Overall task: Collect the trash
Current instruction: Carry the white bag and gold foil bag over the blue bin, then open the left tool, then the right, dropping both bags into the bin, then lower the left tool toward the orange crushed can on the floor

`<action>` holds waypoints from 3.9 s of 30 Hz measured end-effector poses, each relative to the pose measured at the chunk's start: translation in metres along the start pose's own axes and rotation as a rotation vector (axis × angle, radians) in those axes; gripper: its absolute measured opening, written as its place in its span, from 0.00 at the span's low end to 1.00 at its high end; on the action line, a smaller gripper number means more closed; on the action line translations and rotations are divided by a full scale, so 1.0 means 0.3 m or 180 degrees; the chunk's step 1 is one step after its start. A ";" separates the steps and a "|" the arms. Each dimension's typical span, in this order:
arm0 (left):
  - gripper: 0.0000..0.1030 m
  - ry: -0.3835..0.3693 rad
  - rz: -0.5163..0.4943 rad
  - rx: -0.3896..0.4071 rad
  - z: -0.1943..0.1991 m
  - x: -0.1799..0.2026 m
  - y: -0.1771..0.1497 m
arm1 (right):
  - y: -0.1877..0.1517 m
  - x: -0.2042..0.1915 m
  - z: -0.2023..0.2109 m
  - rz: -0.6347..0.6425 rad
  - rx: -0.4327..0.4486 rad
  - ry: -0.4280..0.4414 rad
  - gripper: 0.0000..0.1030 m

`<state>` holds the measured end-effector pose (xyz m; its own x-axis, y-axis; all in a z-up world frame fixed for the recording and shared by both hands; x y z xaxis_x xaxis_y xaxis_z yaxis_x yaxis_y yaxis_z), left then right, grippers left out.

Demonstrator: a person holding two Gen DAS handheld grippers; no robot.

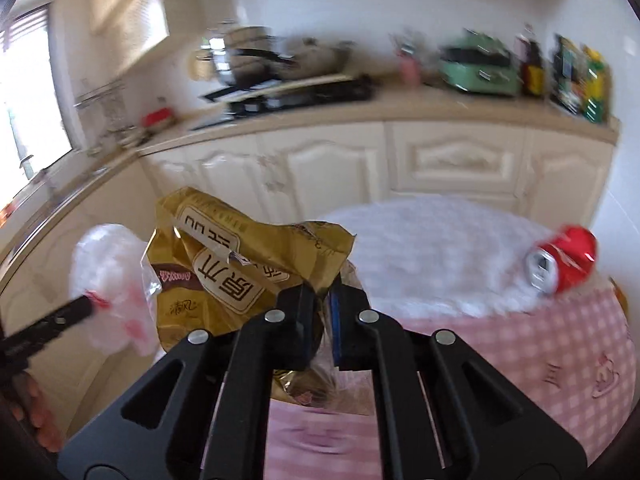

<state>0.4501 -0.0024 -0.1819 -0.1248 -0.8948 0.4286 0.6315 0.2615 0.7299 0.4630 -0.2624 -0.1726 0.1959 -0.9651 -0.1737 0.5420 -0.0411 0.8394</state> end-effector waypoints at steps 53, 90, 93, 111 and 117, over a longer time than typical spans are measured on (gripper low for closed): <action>0.47 0.1760 0.1564 -0.0824 -0.082 -1.650 -0.474 | -1.004 -1.323 -1.136 0.0230 -0.1986 0.0808 0.10; 0.49 0.1807 0.1577 -0.0669 0.028 -1.547 -0.426 | -0.941 -1.418 -1.067 0.0434 -0.2425 0.0932 0.75; 0.49 0.1792 0.1648 -0.0712 -0.005 -1.560 -0.450 | -0.919 -1.404 -1.078 0.0171 -0.2352 0.1057 0.76; 0.50 0.1574 0.2173 -0.0896 -0.240 -1.298 -0.724 | -1.253 -0.947 -1.004 0.0414 -0.2439 0.0506 0.76; 0.49 0.1553 0.2057 -0.1292 -0.400 -1.213 -1.090 | -1.493 -0.783 -1.070 0.0553 -0.2754 0.0119 0.76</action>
<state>0.3810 0.1943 -0.6405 0.6275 -0.6961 0.3490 0.6988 0.7011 0.1420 0.4364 0.0657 -0.6731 0.3515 -0.9298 -0.1093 0.9277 0.3302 0.1741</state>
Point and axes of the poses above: each gripper's, at about its wrist camera, not at the fingertips, and z roughly against the way its jaws point, x to its right, y to its top, the point moved 8 cm from there along -z, roughly the way its jaws point, and after that the axes turned 3 degrees about z, right-handed, at the moved point
